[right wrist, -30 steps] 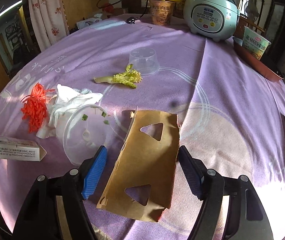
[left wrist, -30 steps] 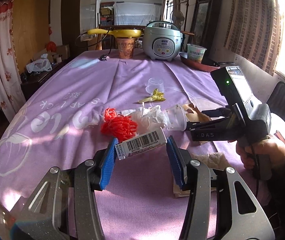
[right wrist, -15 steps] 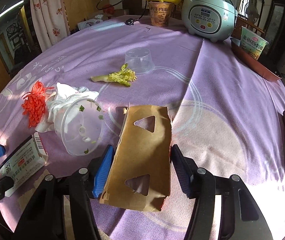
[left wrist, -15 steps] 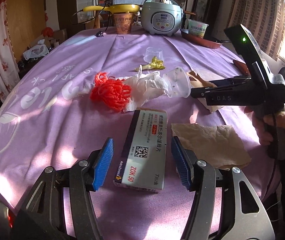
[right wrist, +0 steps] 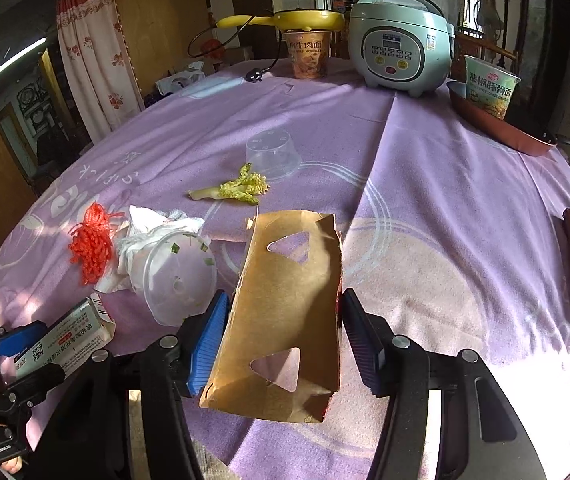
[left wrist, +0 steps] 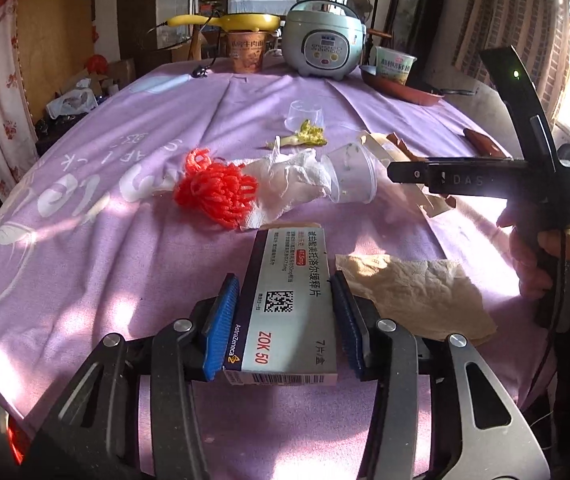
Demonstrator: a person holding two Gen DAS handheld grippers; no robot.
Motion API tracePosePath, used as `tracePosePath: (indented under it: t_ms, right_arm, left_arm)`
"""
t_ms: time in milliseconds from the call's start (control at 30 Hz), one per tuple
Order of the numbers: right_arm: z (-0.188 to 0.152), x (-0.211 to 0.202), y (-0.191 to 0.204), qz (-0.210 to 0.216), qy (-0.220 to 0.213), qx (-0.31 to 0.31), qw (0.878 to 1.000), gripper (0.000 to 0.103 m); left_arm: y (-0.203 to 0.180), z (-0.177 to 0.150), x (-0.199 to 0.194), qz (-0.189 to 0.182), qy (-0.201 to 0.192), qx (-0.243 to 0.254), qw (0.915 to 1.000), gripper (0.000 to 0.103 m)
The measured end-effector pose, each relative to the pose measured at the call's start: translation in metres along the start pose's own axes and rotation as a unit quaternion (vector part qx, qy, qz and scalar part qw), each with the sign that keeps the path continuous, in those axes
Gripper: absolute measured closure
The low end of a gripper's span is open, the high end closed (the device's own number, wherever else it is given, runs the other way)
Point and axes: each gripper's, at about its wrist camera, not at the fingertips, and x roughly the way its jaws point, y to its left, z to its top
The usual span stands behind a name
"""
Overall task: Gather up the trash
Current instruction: 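Lift the box and sleeve and carry both tools to the red wastebasket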
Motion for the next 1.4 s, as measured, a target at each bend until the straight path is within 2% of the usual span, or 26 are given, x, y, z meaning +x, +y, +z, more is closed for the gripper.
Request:
tracePosePath:
  t_ms: [67, 100, 300, 367, 433, 467, 500, 567, 667, 733, 833, 867, 900, 933, 1000, 1167, 1400]
  right_arm:
    - [0.0, -0.008, -0.003, 0.025, -0.013, 0.016, 0.999, 0.045]
    - [0.0, -0.012, -0.005, 0.036, -0.02, 0.024, 0.999, 0.045]
    - [-0.009, -0.032, -0.006, 0.097, -0.044, 0.06, 0.992, 0.045]
    - [-0.013, -0.036, -0.003, 0.108, -0.045, 0.066, 0.991, 0.045]
    - [-0.016, -0.037, -0.002, 0.108, -0.045, 0.067, 0.991, 0.045]
    - [-0.017, -0.036, -0.002, 0.107, -0.043, 0.068, 0.991, 0.045]
    - [-0.018, -0.035, -0.002, 0.107, -0.042, 0.071, 0.991, 0.045]
    - [-0.021, -0.035, -0.002, 0.109, -0.04, 0.076, 0.99, 0.045]
    - [-0.024, -0.038, 0.0, 0.111, -0.043, 0.075, 0.99, 0.045]
    - [-0.025, -0.041, 0.001, 0.112, -0.045, 0.073, 0.99, 0.045]
    - [-0.027, -0.043, 0.0, 0.114, -0.048, 0.074, 0.99, 0.045]
    - [-0.027, -0.044, -0.001, 0.115, -0.05, 0.075, 0.989, 0.045]
    - [-0.028, -0.045, -0.002, 0.117, -0.052, 0.078, 0.989, 0.045]
    - [-0.029, -0.047, -0.003, 0.118, -0.055, 0.082, 0.988, 0.045]
    - [-0.029, -0.051, -0.004, 0.124, -0.062, 0.089, 0.986, 0.045]
    - [-0.027, -0.069, 0.0, 0.152, -0.078, 0.096, 0.981, 0.045]
    - [-0.019, -0.094, 0.037, 0.212, -0.085, 0.065, 0.971, 0.045]
  left_arm:
    - [0.005, 0.003, -0.012, 0.001, -0.014, -0.005, 0.9999, 0.058]
    - [0.007, 0.005, -0.017, 0.001, -0.02, -0.008, 0.9998, 0.063]
    - [0.024, 0.008, -0.043, 0.01, -0.043, -0.03, 0.9986, 0.066]
    - [0.026, 0.007, -0.044, 0.003, -0.036, -0.031, 0.9989, 0.067]
    - [0.022, 0.003, -0.039, -0.011, -0.019, -0.028, 0.9994, 0.063]
    - [0.02, -0.001, -0.038, -0.014, -0.014, -0.027, 0.9994, 0.056]
    - [0.016, -0.003, -0.035, -0.014, -0.01, -0.026, 0.9995, 0.041]
    - [0.008, -0.006, -0.029, -0.01, -0.009, -0.018, 0.9998, 0.024]
    - [0.0, -0.011, -0.012, 0.0, 0.007, 0.002, 1.0, 0.022]
    - [-0.001, -0.014, 0.002, 0.016, 0.022, 0.01, 0.9996, 0.022]
    - [0.003, -0.02, 0.017, 0.017, 0.042, 0.009, 0.9989, 0.027]
    - [0.003, -0.021, 0.016, 0.025, 0.033, 0.012, 0.9991, 0.035]
    - [0.003, -0.021, 0.015, 0.024, 0.032, 0.013, 0.9991, 0.048]
    - [0.006, -0.019, 0.014, 0.015, 0.032, 0.008, 0.9993, 0.054]
    - [0.013, -0.016, 0.006, -0.007, 0.022, -0.012, 0.9997, 0.056]
    - [0.024, -0.007, -0.034, 0.002, -0.029, -0.027, 0.9992, 0.057]
    - [0.068, -0.011, -0.111, 0.063, -0.095, -0.062, 0.9915, 0.057]
